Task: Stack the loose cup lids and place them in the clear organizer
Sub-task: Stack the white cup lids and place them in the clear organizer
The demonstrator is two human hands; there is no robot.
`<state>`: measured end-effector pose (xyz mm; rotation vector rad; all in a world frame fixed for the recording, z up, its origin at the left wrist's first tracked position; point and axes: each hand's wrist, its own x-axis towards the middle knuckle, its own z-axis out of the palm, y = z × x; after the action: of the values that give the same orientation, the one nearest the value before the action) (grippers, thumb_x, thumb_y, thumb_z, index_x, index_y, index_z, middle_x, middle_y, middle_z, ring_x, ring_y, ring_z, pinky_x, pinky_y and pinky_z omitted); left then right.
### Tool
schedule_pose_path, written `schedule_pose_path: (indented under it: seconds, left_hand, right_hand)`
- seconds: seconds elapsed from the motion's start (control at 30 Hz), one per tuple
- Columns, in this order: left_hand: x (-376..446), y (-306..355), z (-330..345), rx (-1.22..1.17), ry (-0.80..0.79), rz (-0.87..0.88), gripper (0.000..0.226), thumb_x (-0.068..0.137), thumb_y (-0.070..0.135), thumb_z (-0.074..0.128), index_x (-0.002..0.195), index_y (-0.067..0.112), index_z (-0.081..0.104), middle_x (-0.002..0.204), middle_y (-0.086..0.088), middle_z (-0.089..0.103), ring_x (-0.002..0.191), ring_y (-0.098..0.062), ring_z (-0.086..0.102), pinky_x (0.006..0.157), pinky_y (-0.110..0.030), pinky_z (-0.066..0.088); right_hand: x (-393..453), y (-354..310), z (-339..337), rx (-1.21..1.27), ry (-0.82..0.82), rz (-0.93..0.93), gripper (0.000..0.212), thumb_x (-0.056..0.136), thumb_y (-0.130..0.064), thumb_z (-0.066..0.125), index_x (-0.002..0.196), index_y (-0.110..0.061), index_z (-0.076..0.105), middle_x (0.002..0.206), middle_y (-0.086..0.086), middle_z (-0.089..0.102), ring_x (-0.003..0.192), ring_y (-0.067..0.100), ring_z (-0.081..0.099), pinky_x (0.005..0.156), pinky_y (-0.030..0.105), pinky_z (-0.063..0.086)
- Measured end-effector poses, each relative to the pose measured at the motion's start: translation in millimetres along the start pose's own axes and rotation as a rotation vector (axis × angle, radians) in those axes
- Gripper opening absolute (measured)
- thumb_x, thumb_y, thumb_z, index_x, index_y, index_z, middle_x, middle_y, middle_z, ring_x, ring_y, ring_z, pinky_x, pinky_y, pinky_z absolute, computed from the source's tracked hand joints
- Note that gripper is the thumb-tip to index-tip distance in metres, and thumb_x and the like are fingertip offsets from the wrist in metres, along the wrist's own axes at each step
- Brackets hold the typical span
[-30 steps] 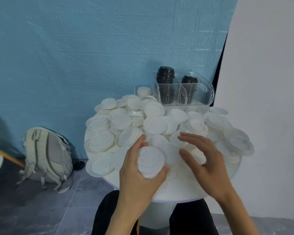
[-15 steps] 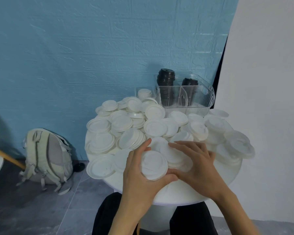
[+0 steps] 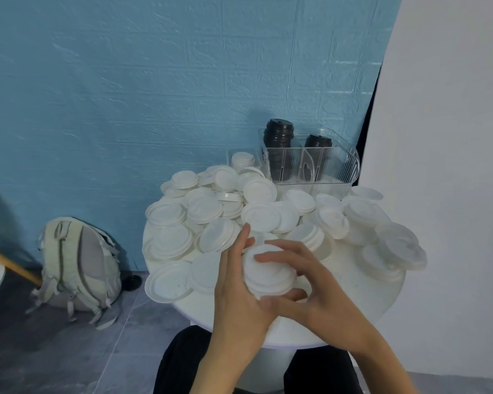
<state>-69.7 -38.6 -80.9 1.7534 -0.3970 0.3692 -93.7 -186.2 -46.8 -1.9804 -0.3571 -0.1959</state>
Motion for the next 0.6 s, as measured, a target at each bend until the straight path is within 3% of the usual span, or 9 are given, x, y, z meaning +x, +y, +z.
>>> schedule_pose_path:
  seconds: [0.1,0.17,0.23,0.37,0.5,0.6]
  left_hand:
    - [0.3,0.1,0.3,0.007,0.009,0.004,0.106,0.059,0.027,0.099,0.136,0.066,0.036,0.133,0.041,0.047,0.129,0.009,0.049,0.101,-0.014,0.045]
    - [1.0,0.1,0.4,0.024,0.035,0.020,0.099,0.056,0.034,0.097,0.135,0.058,0.042,0.134,0.038,0.051,0.130,0.009,0.049,0.100,-0.013,0.044]
    - [1.4,0.9,1.6,0.015,0.056,0.016,0.089,0.055,0.044,0.094,0.133,0.048,0.051,0.134,0.032,0.057,0.130,0.006,0.052,0.101,-0.017,0.046]
    - [1.7,-1.7,3.4,0.106,0.076,0.068,0.080,0.064,0.022,0.097,0.128,0.046,0.057,0.135,0.024,0.060,0.129,0.005,0.053,0.101,-0.014,0.046]
    - [0.8,2.3,3.0,0.101,0.023,0.049,0.086,0.062,0.026,0.098,0.131,0.051,0.053,0.131,0.032,0.059,0.125,0.009,0.054,0.096,-0.007,0.044]
    - [-0.5,4.6,2.9,0.085,0.014,0.059,0.085,0.061,0.024,0.098,0.128,0.052,0.054,0.128,0.027,0.063,0.124,0.003,0.058,0.095,-0.011,0.047]
  right_hand:
    - [-0.6,-6.4,8.7,0.041,0.003,0.030,0.043,0.076,-0.036,0.078,0.117,-0.046,0.070,0.138,-0.023,0.051,0.138,0.006,0.044,0.104,0.023,0.045]
    - [0.6,-11.4,13.0,0.130,0.028,0.054,0.033,0.082,-0.043,0.078,0.114,-0.043,0.072,0.136,-0.021,0.053,0.134,0.004,0.049,0.094,0.022,0.051]
    - [2.7,-14.0,17.6,0.172,0.096,0.088,0.022,0.087,-0.035,0.080,0.108,-0.040,0.076,0.133,-0.017,0.058,0.130,0.005,0.054,0.093,0.027,0.052]
    - [6.7,-17.4,20.0,0.257,0.191,0.179,0.039,0.076,-0.005,0.086,0.098,-0.036,0.078,0.122,-0.017,0.069,0.114,0.007,0.065,0.092,0.032,0.053]
    - [11.2,-13.5,17.8,0.532,0.198,0.239,0.040,0.064,-0.007,0.082,0.100,-0.022,0.071,0.108,0.002,0.074,0.100,0.020,0.072,0.081,0.028,0.055]
    - [15.1,-10.5,20.7,0.637,0.225,0.272,0.044,0.066,-0.006,0.080,0.105,-0.020,0.064,0.113,0.009,0.072,0.104,0.029,0.070,0.084,0.037,0.055]
